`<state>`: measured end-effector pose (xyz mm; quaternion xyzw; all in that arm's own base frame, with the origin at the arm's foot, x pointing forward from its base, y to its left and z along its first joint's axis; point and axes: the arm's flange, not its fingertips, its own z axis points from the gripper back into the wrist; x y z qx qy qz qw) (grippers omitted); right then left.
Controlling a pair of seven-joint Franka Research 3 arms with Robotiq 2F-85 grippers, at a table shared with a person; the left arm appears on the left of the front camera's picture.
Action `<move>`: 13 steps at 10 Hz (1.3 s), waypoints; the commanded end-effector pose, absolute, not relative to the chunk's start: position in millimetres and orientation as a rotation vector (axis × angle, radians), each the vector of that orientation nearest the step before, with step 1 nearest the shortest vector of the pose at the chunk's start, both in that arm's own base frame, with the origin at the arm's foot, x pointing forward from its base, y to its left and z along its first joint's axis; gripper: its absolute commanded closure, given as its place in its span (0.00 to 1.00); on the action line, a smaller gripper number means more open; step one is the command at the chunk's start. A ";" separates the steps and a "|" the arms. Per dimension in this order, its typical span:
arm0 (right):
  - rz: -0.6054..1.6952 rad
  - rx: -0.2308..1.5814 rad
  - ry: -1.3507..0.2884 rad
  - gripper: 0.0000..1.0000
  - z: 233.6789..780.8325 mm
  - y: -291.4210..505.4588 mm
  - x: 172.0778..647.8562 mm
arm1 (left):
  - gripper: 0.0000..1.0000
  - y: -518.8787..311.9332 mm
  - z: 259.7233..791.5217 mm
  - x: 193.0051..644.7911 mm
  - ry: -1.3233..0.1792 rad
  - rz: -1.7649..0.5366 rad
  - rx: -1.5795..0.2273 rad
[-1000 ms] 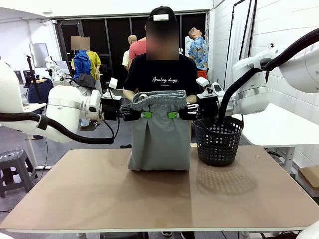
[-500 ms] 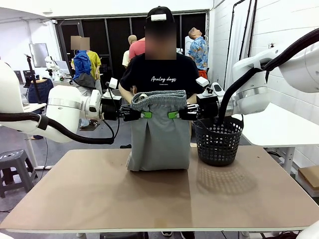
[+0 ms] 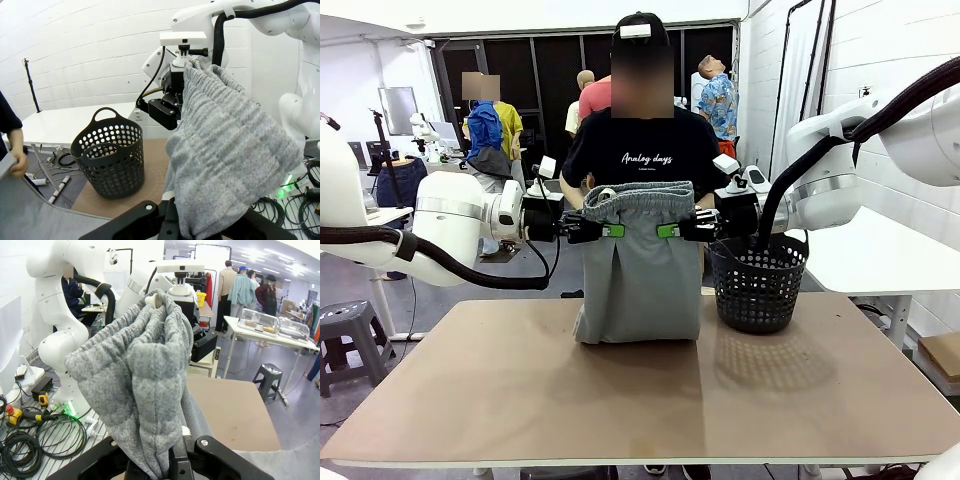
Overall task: Fold the training pants.
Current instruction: Release the ends of the Training pants and then grab the overlapped ends.
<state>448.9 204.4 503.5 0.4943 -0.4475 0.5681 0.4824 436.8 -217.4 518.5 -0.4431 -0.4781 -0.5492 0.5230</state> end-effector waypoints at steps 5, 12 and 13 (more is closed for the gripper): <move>1.378 1.222 -1.099 1.00 505.2 204.7 447.2 | 1.00 -219.2 522.0 435.0 -1.171 -1.308 -1.062; 1.378 1.222 -1.099 1.00 505.2 204.7 447.2 | 1.00 -219.2 522.0 435.0 -1.171 -1.308 -1.062; 1.378 1.222 -1.099 1.00 505.2 204.7 447.2 | 1.00 -219.2 522.0 435.0 -1.171 -1.308 -1.062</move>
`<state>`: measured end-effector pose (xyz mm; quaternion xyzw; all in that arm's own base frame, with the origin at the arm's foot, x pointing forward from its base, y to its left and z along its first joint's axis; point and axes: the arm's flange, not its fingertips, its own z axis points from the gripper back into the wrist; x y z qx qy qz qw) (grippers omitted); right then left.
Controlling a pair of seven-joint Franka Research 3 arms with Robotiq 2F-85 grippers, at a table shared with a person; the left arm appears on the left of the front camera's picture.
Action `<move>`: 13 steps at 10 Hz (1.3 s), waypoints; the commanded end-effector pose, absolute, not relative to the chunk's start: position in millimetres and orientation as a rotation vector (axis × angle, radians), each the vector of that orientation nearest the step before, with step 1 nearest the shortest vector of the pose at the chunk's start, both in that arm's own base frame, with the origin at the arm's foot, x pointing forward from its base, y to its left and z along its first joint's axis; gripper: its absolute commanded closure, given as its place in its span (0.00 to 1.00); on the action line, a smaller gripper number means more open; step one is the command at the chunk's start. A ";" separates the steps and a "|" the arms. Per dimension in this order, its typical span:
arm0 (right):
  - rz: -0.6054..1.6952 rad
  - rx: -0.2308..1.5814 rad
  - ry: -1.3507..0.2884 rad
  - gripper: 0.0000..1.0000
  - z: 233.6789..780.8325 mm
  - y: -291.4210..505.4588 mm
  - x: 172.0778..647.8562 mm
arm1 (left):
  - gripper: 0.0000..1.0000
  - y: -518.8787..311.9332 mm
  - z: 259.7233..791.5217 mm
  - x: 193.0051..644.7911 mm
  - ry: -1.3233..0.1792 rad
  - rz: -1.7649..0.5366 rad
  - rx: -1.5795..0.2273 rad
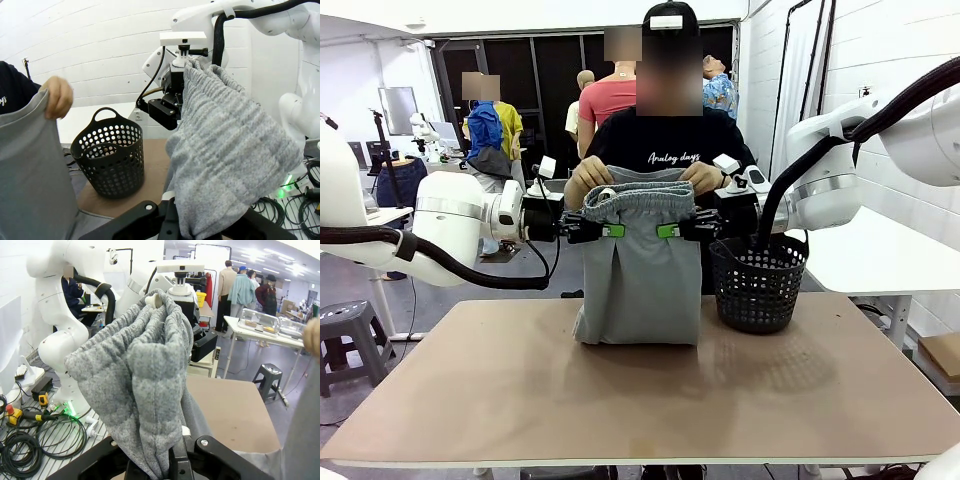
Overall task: Fold the training pants.
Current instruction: Release the ends of the Training pants and then grab the overlapped ends.
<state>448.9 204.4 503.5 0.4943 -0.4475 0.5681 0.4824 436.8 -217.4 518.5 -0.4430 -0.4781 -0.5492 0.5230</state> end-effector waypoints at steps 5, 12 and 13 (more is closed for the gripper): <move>1.378 1.222 -1.099 1.00 505.2 204.7 447.2 | 1.00 -219.2 522.0 435.0 -1.171 -1.308 -1.062; 1.378 1.222 -1.099 1.00 505.2 204.7 447.2 | 1.00 -219.2 522.0 435.0 -1.171 -1.308 -1.062; 1.378 1.222 -1.099 1.00 505.2 204.7 447.2 | 1.00 -219.2 522.0 435.0 -1.171 -1.308 -1.062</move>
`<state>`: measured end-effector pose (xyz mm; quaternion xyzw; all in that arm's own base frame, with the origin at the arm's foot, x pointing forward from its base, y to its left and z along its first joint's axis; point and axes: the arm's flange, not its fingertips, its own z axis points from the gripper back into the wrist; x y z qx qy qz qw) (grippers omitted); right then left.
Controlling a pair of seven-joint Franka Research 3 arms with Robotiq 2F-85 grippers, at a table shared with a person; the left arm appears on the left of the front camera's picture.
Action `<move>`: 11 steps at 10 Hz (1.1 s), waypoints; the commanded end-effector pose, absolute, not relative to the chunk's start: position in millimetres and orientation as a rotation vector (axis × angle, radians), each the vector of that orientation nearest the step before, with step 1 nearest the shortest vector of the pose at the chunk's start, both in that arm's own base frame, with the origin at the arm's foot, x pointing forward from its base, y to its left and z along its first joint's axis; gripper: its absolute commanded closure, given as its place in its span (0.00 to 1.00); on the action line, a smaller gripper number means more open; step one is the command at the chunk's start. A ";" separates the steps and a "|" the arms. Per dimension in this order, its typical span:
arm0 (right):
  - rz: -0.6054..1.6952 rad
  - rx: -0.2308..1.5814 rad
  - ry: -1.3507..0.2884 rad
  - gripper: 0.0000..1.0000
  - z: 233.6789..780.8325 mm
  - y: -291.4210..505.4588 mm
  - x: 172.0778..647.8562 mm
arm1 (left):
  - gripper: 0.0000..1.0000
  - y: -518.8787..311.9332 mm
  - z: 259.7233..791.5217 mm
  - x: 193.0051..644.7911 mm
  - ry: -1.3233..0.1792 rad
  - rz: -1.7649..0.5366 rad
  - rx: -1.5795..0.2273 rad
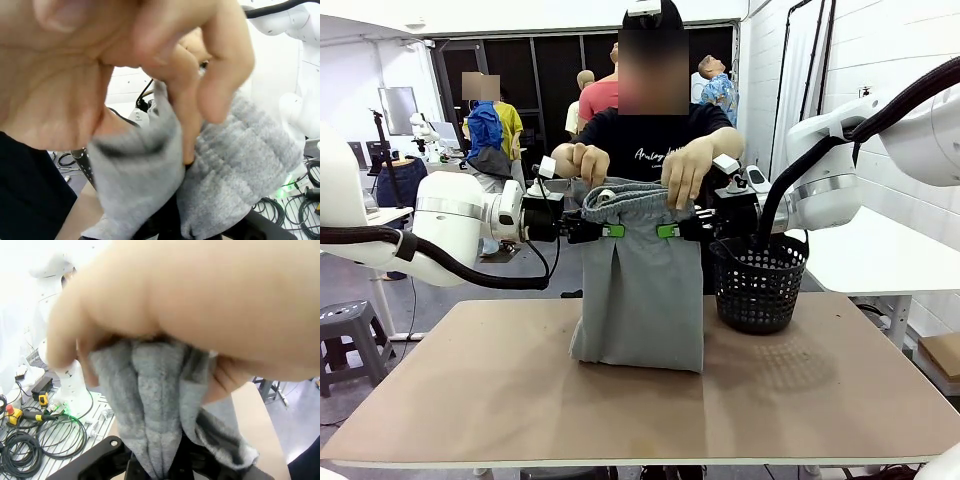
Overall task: Fold the training pants.
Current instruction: Release the ends of the Training pants and then grab the overlapped ends.
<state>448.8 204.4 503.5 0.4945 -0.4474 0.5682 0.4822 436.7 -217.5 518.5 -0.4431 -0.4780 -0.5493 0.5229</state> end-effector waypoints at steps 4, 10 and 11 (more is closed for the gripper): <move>1.378 1.222 -1.099 1.00 505.2 204.7 447.2 | 1.00 -219.2 522.0 435.0 -1.171 -1.308 -1.062; 1.378 1.222 -1.099 1.00 505.2 204.7 447.2 | 1.00 -219.2 522.0 435.0 -1.171 -1.308 -1.062; 1.378 1.222 -1.099 1.00 505.2 204.7 447.2 | 1.00 -219.2 522.0 435.0 -1.171 -1.308 -1.062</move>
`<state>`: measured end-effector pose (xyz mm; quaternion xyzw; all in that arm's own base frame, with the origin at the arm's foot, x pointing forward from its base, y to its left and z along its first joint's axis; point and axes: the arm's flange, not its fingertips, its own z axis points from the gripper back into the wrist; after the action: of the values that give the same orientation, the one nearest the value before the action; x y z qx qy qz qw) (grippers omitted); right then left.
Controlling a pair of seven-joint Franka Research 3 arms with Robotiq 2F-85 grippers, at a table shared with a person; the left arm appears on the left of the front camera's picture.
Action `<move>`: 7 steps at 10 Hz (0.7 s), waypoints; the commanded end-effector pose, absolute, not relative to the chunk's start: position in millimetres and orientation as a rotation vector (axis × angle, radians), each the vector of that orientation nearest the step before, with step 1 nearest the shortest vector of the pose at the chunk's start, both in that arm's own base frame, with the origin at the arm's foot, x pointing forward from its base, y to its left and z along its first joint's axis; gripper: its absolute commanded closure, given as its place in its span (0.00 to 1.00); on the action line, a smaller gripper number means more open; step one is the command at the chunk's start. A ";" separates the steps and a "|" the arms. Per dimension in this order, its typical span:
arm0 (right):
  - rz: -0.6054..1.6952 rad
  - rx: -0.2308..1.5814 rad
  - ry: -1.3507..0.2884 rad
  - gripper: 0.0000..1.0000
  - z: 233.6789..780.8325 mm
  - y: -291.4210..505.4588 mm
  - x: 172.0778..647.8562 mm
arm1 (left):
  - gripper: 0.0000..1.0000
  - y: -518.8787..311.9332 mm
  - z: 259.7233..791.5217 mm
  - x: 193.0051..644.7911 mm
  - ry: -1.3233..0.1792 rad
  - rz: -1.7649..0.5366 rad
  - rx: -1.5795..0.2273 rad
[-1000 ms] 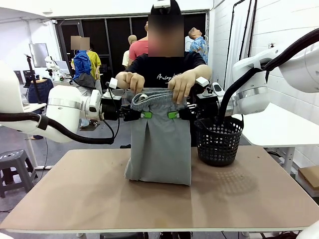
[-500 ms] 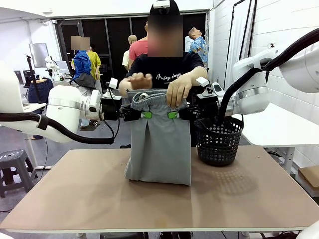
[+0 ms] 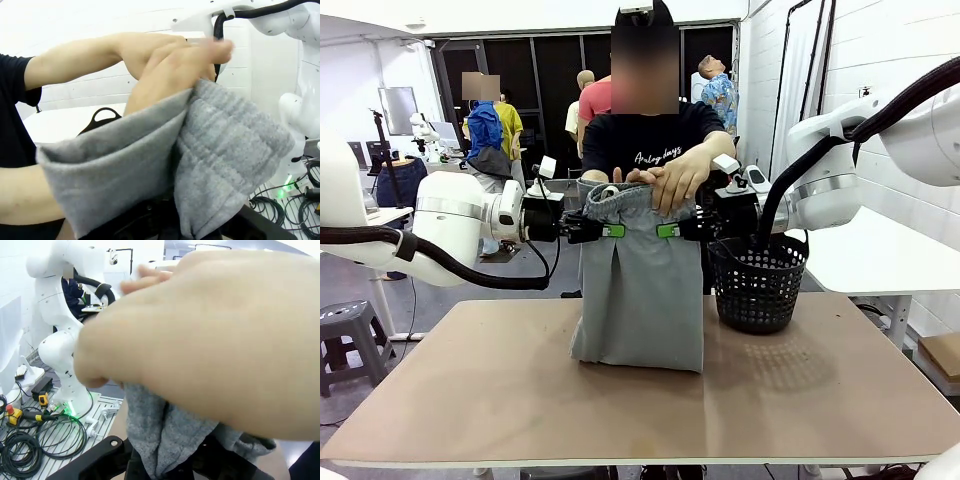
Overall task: Fold the training pants.
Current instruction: Release the ends of the Training pants and then grab the overlapped ends.
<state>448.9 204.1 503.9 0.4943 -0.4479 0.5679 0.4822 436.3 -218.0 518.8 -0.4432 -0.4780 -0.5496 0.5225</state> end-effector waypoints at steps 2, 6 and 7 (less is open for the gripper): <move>1.378 1.222 -1.099 1.00 505.2 204.7 447.2 | 1.00 -219.2 522.0 435.0 -1.171 -1.308 -1.062; 1.378 1.222 -1.099 1.00 505.2 204.7 447.2 | 1.00 -219.2 522.0 435.0 -1.171 -1.308 -1.062; 1.378 1.222 -1.099 1.00 505.2 204.7 447.2 | 1.00 -219.2 522.0 435.0 -1.171 -1.308 -1.062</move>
<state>449.1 203.3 503.9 0.4940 -0.4484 0.5674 0.4827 435.3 -219.5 518.9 -0.4436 -0.4772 -0.5509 0.5215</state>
